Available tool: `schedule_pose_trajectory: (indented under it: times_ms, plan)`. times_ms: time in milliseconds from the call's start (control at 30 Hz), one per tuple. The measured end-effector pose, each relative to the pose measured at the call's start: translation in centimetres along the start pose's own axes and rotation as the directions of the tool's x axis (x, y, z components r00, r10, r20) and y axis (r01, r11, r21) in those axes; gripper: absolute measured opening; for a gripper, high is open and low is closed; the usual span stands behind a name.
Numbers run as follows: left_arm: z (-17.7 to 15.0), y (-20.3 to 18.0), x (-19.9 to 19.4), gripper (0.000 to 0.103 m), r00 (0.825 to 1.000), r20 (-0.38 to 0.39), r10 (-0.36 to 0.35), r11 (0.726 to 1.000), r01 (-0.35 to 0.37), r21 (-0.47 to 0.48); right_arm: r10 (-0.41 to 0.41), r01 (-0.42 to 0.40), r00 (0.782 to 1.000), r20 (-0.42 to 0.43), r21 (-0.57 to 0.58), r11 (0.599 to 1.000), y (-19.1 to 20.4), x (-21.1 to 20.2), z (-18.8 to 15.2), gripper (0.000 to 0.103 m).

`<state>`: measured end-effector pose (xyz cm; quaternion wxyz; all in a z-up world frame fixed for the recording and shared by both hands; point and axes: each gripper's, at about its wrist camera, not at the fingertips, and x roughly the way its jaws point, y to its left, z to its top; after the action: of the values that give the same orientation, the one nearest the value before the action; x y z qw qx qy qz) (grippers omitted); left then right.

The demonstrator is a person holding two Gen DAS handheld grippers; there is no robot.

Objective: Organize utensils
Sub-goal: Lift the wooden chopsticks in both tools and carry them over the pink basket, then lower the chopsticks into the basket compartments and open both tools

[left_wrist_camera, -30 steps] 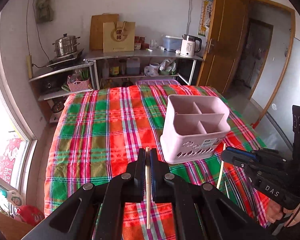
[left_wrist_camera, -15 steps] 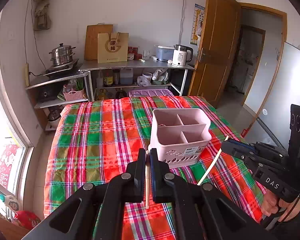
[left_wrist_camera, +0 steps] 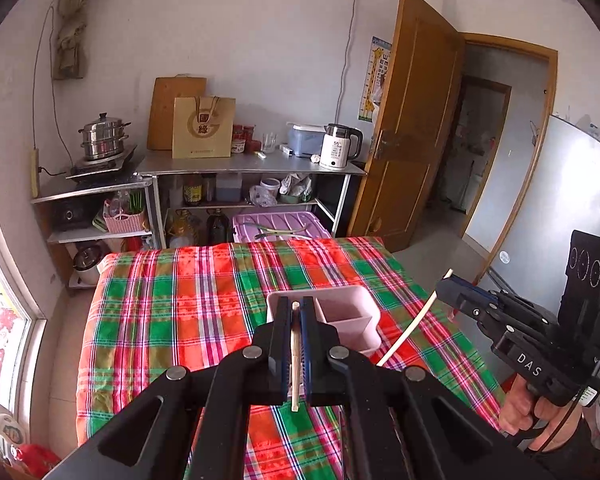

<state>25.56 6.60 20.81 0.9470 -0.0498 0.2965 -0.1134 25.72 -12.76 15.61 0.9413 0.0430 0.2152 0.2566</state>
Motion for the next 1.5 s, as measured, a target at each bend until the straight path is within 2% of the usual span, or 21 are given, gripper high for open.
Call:
schedule_pose_trajectory:
  times_ms: [233,333,467,700,933,1033,1167,1300,1500]
  plan:
    - [3.5,0.3,1.4,0.004,0.997,0.069,-0.02,0.999,0.023,-0.035,-0.013,0.009,0.997,0.076,0.059,0.998,-2.2,0.8,2.8,0.004]
    - [3.8,0.7,2.6,0.004,0.996,0.09,-0.021,0.998,0.025,-0.049,-0.017,0.01,0.995,0.098,0.071,0.997,-2.5,1.5,3.4,0.005]
    - [3.3,1.5,5.0,0.004,0.997,0.073,-0.026,0.997,0.032,-0.073,-0.016,0.007,0.995,0.102,0.08,0.997,-2.5,3.1,3.2,0.004]
    - [0.8,2.6,8.5,0.004,1.0,-0.002,-0.025,0.996,0.025,-0.086,-0.019,0.017,1.0,0.024,0.072,0.997,-2.2,6.7,0.5,0.005]
    - [-1.0,3.6,10.3,0.004,0.999,-0.051,-0.007,0.994,0.002,-0.106,-0.01,0.015,0.998,-0.06,0.084,0.996,-2.6,8.4,-1.6,0.005]
    - [-1.3,3.6,10.2,0.005,0.999,-0.053,0.006,0.995,-0.012,-0.1,-0.018,0.025,0.996,-0.083,0.082,0.996,-2.6,8.6,-1.9,0.005]
    - [-1.4,3.3,8.8,0.008,1.0,-0.029,0.008,0.996,-0.011,-0.089,-0.021,0.027,0.996,-0.082,0.075,0.997,-2.5,7.8,-2.0,0.015]
    - [-1.6,2.9,6.5,0.017,0.999,0.02,0.036,0.997,-0.034,-0.07,-0.022,0.025,0.998,-0.055,0.068,0.997,-2.4,6.1,-1.7,0.016]
    - [-3.9,1.8,1.8,0.018,0.995,0.097,0.02,0.999,-0.016,-0.047,-0.032,0.031,0.999,0.008,0.078,0.996,-2.2,1.6,-2.2,0.018]
